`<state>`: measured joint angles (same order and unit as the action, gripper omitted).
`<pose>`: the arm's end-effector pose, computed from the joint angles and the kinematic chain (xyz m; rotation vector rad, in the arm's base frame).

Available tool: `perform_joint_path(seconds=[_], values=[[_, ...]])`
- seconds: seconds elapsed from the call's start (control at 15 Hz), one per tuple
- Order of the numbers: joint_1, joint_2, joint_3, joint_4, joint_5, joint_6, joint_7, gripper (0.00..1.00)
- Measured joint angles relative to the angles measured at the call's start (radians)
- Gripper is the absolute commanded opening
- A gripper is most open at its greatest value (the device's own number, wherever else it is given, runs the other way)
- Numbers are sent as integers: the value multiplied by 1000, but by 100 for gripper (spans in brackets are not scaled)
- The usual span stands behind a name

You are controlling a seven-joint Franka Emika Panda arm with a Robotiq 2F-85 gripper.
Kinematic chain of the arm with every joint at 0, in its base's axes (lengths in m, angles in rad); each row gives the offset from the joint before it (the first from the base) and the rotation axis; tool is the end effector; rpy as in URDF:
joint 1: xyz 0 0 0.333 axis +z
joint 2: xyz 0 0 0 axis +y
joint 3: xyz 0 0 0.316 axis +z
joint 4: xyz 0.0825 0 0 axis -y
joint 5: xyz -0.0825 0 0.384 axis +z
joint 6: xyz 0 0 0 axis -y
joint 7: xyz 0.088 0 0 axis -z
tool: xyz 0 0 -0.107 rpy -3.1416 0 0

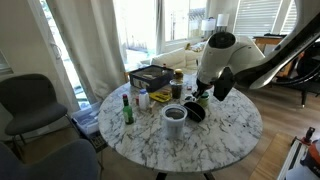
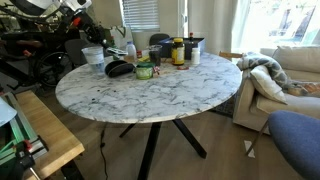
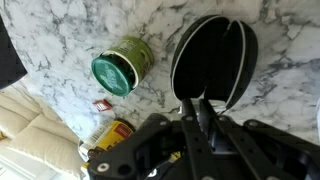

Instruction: Remove the glasses from the silver cup and put them in the black purse

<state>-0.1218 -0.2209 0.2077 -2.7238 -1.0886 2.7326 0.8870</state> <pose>0.3960 0.0646 0.3006 2.6572 0.2338 0.5714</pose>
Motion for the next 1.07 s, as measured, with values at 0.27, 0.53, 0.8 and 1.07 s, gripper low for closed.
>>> perform_joint_path(seconds=[0.27, 0.53, 0.8, 1.07], values=[[-6, 4, 0, -20, -30, 0, 18, 3], [-21, 10, -1, -21, -116, 14, 79, 3], [-47, 20, -9, -18, -211, 52, 132, 3], [-67, 45, -17, -17, -282, 77, 178, 3]])
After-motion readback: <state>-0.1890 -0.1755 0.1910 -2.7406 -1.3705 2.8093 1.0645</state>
